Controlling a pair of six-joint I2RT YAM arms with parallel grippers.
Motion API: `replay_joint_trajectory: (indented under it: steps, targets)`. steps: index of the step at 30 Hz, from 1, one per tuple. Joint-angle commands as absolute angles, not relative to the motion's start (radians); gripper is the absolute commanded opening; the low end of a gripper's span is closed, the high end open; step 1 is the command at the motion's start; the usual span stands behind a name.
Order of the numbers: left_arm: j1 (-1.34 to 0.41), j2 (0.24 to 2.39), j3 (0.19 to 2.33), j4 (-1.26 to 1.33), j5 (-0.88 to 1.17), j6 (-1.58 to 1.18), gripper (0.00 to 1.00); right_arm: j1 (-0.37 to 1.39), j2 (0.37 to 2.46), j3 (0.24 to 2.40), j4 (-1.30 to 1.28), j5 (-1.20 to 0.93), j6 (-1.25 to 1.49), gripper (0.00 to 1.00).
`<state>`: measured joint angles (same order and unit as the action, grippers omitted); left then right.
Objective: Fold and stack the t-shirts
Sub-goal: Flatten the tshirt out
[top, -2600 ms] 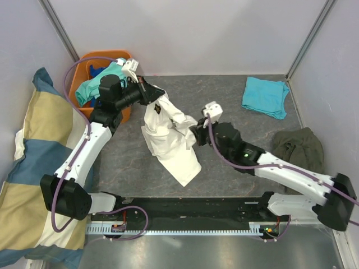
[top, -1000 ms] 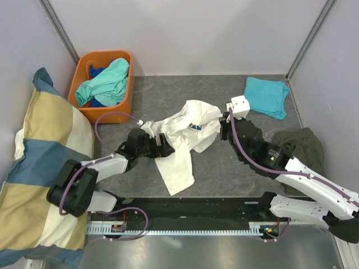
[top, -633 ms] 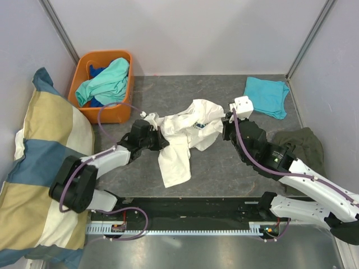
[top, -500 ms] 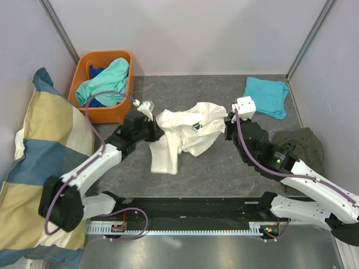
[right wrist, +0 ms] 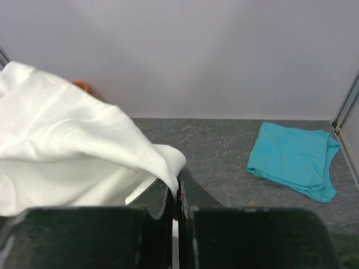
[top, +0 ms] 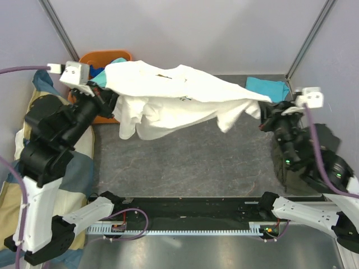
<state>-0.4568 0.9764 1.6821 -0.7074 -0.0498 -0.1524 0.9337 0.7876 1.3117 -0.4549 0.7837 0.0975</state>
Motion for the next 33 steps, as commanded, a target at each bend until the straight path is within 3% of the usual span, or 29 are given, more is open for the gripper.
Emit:
replay_joint_trajectory:
  steps: [1,8,12,19,25,31,33]
  targets:
    - [-0.457,0.953,1.819,-0.888,0.032,-0.092,0.02,0.934,0.744,1.468,-0.618,0.778,0.09,0.0]
    - [-0.457,0.925,1.859,-1.064,0.257,-0.126,0.02,0.934,0.749,1.542,-0.831,0.623,0.213,0.0]
    - [-0.457,0.928,1.879,-1.083,0.374,-0.123,0.02,0.934,0.747,1.49,-0.861,0.425,0.262,0.0]
    - [-0.457,1.078,1.717,-0.886,0.319,-0.008,0.02,0.934,0.698,1.31,-0.795,0.501,0.322,0.0]
    - [-0.457,1.535,1.65,-0.53,0.276,0.124,0.02,0.934,0.667,1.157,-0.717,0.597,0.408,0.0]
    - [-0.456,2.144,2.036,-0.472,0.34,0.143,0.02,0.934,0.698,1.037,-0.675,0.669,0.43,0.0]
    - [-0.456,2.323,2.216,-0.482,0.339,0.129,0.42,0.934,0.733,0.985,-0.654,0.661,0.439,0.0]
